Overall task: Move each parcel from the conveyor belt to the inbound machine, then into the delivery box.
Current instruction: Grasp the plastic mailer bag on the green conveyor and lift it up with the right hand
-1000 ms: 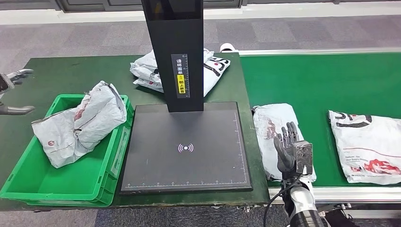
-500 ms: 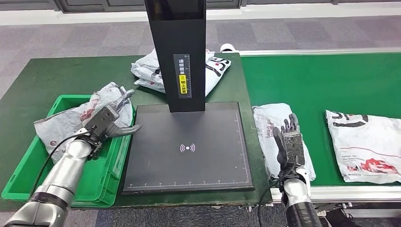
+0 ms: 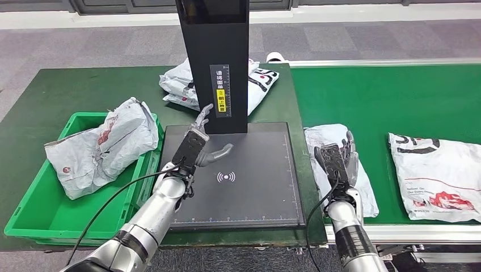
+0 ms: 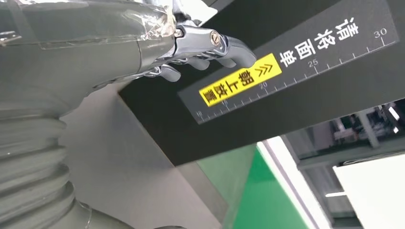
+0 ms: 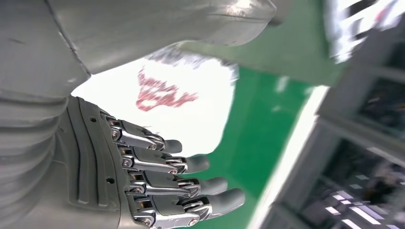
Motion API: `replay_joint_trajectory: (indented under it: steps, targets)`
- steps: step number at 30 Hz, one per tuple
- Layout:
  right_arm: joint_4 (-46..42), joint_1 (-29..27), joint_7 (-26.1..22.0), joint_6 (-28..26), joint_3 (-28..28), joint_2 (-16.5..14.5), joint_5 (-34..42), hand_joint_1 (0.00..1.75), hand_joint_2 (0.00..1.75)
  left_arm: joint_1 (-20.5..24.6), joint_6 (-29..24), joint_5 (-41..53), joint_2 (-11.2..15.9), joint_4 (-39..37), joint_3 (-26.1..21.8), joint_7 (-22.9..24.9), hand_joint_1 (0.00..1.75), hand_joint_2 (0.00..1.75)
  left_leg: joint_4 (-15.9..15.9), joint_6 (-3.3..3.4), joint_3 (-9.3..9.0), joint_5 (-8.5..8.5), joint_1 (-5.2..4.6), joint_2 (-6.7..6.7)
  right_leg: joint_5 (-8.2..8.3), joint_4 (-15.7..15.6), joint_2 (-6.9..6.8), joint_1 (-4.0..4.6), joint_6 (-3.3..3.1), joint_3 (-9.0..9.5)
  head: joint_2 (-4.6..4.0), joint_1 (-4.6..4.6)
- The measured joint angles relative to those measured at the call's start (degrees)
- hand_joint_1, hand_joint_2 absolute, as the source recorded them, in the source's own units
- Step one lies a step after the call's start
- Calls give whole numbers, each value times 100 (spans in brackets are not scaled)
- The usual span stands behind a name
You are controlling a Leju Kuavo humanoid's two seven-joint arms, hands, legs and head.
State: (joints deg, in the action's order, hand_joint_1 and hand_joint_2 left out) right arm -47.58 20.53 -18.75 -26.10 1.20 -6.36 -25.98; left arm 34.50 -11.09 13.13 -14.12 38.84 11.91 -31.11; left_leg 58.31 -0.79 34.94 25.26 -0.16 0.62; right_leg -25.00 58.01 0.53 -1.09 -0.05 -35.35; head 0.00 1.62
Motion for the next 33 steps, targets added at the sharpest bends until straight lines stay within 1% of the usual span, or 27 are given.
replay_joint_trajectory:
  steps: [6, 10, 13, 16, 21, 23, 25, 26, 29, 30, 33]
  targets:
    - [537, 215, 200, -149, 129, 91, -221, 0, 175, 79, -150, -116, -142, -346, 78, -121, 0, 175, 0, 0, 1, 0, 3, -2, 0, 0, 1, 3, -1, -1, -1, 0]
    - [838, 295, 715, -453, 205, 168, -682, 0, 175, 103, -337, -303, -192, -471, 83, -263, 0, 175, 0, 0, 1, 0, 3, -1, -1, 0, 1, 2, 0, -1, -1, 0]
    - [1102, 342, 1366, -618, 309, 269, -1275, 0, 175, 160, -488, -309, -218, -640, 91, -170, 0, 175, 0, 0, 2, 0, 2, 1, -1, 0, 1, 2, 0, 0, -1, 0]
    - [1334, 355, 2131, -455, 403, 371, -1897, 0, 175, 224, -584, -293, -227, -876, 102, -51, 0, 175, 0, 0, 2, 0, 2, -1, -1, 0, 0, 1, 0, 0, -1, 0]
    - [1698, 325, 3588, 317, 651, 526, -3091, 0, 175, 302, -569, -471, -228, -1142, 109, 7, 0, 175, 0, 0, 1, 0, 2, 0, -1, 0, 0, 2, 0, -1, 0, 0]
    - [1817, 307, 3988, 642, 747, 579, -3479, 0, 175, 323, -546, -515, -223, -1188, 109, 42, 0, 175, 0, 0, 1, 0, 3, 1, -2, 0, 1, 3, -1, -1, -1, 0]
    - [1906, 309, 4233, 893, 850, 629, -3724, 2, 175, 351, -502, -539, -219, -1233, 109, 68, 0, 175, 0, 0, -2, 1, 6, 0, -3, 0, 1, 5, -1, 3, -1, 0]
    - [1945, 316, 4311, 1001, 904, 650, -3796, 14, 175, 362, -480, -551, -217, -1252, 109, 75, 0, 175, 0, -1, -6, 2, 7, -2, -4, 0, 2, 6, -1, 5, 0, 0]
    - [2042, 345, 4344, 1284, 1012, 699, -3874, 143, 175, 380, -444, -586, -208, -1295, 109, 77, 0, 175, 0, 2, -22, 8, 7, -11, -8, -1, 6, 6, 3, 20, -1, 0]
    - [2065, 352, 4303, 1349, 1023, 708, -3866, 175, 175, 382, -431, -593, -204, -1306, 109, 75, 0, 175, 0, 4, -27, 10, 7, -13, -9, -2, 7, 6, 5, 26, -2, 0]
    - [2113, 364, 4107, 1440, 1028, 716, -3814, 175, 175, 385, -373, -632, -179, -1333, 103, 58, 0, 175, 0, 6, -39, 11, 7, -12, -10, -2, 5, 6, 6, 43, -2, 0]
